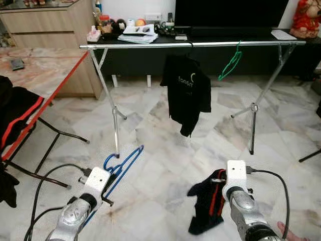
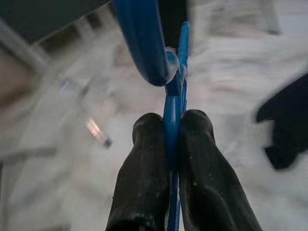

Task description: Hang hanger

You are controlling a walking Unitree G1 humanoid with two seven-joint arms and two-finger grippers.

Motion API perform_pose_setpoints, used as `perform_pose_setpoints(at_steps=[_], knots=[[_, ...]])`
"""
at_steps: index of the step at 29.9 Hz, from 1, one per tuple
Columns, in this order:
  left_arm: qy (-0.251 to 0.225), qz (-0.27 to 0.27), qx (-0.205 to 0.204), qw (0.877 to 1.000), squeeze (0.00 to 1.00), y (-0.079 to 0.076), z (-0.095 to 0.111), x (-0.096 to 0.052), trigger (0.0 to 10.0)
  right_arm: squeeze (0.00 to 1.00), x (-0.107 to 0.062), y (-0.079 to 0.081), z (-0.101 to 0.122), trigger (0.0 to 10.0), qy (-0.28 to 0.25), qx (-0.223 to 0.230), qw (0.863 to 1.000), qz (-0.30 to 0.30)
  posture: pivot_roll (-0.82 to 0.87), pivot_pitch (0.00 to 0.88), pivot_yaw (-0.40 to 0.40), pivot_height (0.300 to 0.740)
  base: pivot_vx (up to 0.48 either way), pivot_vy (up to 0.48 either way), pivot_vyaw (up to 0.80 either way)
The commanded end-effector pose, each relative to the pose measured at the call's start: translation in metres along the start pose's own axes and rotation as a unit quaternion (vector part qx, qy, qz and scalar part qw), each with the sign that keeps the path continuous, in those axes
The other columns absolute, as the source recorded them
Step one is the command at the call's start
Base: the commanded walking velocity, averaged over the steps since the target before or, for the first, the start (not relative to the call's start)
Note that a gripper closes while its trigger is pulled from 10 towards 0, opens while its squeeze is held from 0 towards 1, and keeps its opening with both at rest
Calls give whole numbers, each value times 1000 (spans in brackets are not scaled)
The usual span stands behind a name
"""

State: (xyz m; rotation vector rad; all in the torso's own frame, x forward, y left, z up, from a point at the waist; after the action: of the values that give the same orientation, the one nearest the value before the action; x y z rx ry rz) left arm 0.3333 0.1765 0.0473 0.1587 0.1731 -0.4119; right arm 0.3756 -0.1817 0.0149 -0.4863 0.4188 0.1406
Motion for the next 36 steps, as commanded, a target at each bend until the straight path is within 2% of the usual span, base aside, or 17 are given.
perform_pose_setpoints(at_steps=[1, 4, 5, 7, 11, 13, 17, 24, 28, 33, 34, 36], knots=[[17, -59, 31, 998, 0, -10, 8, -3, 10000, 0, 5, -3, 33, 10000, -47, -47, 998, 14, -42, 82, 25, 740, 0, 0, 0], [41, -114, 47, 992, 0, -21, 10, -8, 10000, 0, 6, -5, 42, 10000, -55, -79, 995, 22, -41, 81, 24, 740, 0, 0, 0], [80, -165, 85, 979, 0, -29, 7, -14, 10000, 0, 7, -7, 53, 10000, -68, -104, 992, 28, -41, 77, 24, 740, 0, 0, 0], [116, -218, 109, 963, 0, -39, 9, -21, 10000, 0, 9, -9, 67, 10000, -81, -110, 990, 33, -44, 75, 24, 740, 0, 0, 0], [137, -239, 111, 955, 0, -42, 12, -24, 10000, 0, 10, -9, 73, 10000, -84, -114, 989, 37, -42, 72, 23, 740, 0, 0, 0], [160, -260, 121, 945, 0, -45, 14, -28, 10000, 0, 11, -9, 75, 10000, -80, -119, 989, 39, -38, 67, 22, 740, 0, 0, 0], [169, -282, 120, 937, 0, -51, 23, -32, 10000, 0, 11, -5, 76, 10000, -78, -118, 989, 44, -33, 58, 22, 740, 0, 0, 0], [124, -267, 88, 951, 0, -62, 41, -16, 10000, 0, 11, 4, 76, 10000, -80, -109, 989, 59, -37, 41, 24, 740, 0, 0, 0], [119, -275, 65, 952, 0, -72, 42, -13, 10000, 0, 10, 7, 71, 10000, -77, -100, 990, 64, -40, 28, 26, 740, 0, 0, 0], [119, -278, 60, 951, 0, -78, 41, -11, 10000, 0, 10, 8, 71, 10000, -80, -87, 991, 64, -36, 23, 27, 740, 0, 0, 0], [114, -274, 61, 953, 0, -78, 41, -8, 10000, 0, 9, 9, 78, 10000, -93, -54, 992, 66, -36, 23, 27, 740, 0, 0, 0], [106, -265, 62, 957, 0, -78, 42, -5, 10000, 0, 9, 10, 84, 10000, -104, -35, 992, 68, -36, 26, 26, 740, 0, 0, 0]])
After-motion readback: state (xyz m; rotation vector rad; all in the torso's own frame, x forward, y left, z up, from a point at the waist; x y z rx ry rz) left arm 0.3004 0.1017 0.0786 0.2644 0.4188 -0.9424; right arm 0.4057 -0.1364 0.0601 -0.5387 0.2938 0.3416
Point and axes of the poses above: a point about 5 cm out from each wrist's last joint towards the gripper, its own x axis pointing out of the wrist towards the gripper, its own z axis along the axis of the wrist's last joint, y = z × x, the point moved 5 cm from there along x, pointing out of the wrist towards the gripper, and after that the axes turned 15 degrees about -x, right-handed, at the moved point
